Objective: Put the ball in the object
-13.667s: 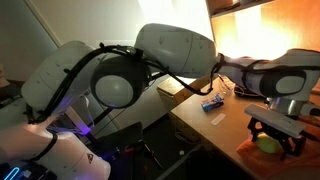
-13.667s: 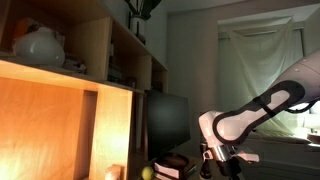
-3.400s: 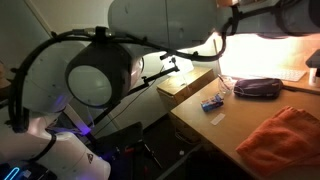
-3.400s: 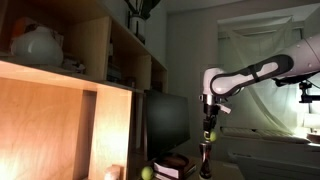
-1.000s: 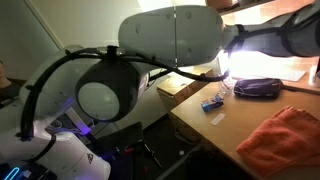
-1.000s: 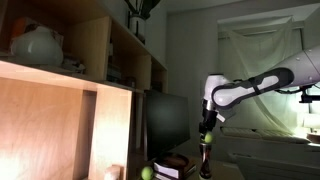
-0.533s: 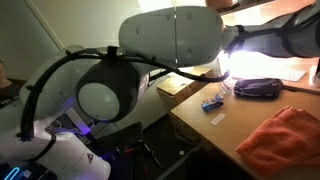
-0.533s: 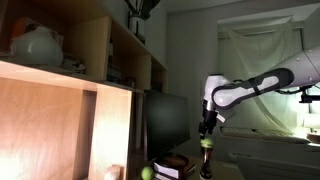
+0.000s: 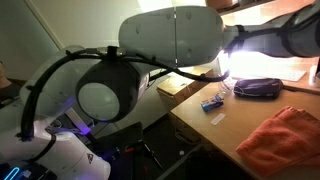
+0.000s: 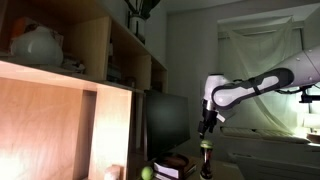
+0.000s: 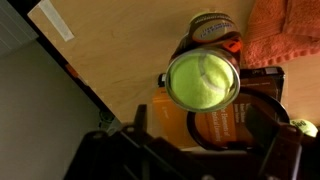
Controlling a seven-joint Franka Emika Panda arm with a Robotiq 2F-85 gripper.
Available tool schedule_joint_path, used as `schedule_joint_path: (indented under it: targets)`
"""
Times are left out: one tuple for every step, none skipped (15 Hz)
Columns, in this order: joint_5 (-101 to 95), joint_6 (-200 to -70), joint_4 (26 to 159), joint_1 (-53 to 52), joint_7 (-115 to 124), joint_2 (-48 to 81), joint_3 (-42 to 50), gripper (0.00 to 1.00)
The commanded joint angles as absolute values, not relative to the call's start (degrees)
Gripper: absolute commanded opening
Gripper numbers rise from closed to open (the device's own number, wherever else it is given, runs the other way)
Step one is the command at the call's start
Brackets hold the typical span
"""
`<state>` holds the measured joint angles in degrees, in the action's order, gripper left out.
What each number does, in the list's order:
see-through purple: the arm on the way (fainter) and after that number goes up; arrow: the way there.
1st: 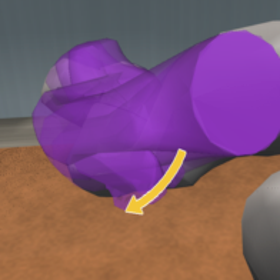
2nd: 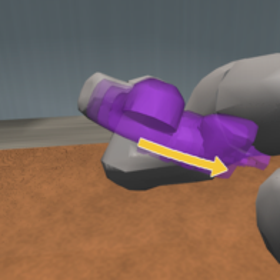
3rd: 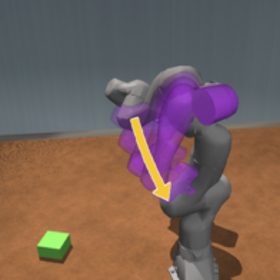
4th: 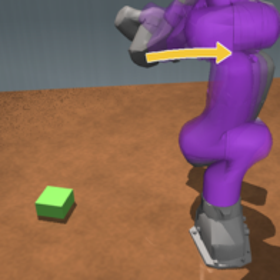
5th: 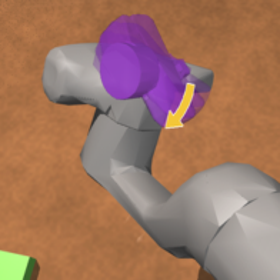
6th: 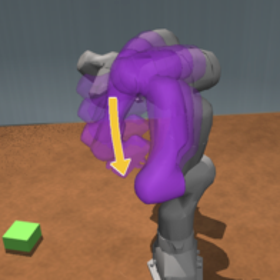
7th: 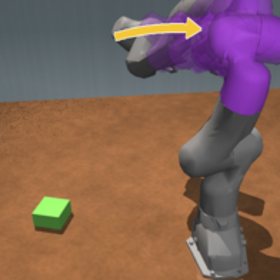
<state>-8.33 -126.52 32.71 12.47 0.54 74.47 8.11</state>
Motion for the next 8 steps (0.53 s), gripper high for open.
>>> schedule_joint_path:
  targets:
    - [-8.8,-125.3,30.7,12.1,1.7,75.3,8.9,1.0]
    - [-8.8,-125.2,30.7,12.1,1.5,75.2,8.8,1.0]
    - [-8.7,-125.3,30.7,12.1,1.5,75.2,8.8,1.0]
    - [-8.7,-125.3,30.8,12.1,1.5,75.2,8.8,1.0]
    - [-8.7,-125.3,30.8,12.1,1.3,75.2,8.7,1.0]
    - [-8.6,-125.2,30.9,12.1,1.1,75.1,8.6,1.0]
    - [-8.3,-126.5,32.7,12.4,0.5,74.5,8.1,1.0]
    - [-8.3,-126.5,32.7,12.4,0.5,74.5,8.1,1.0]
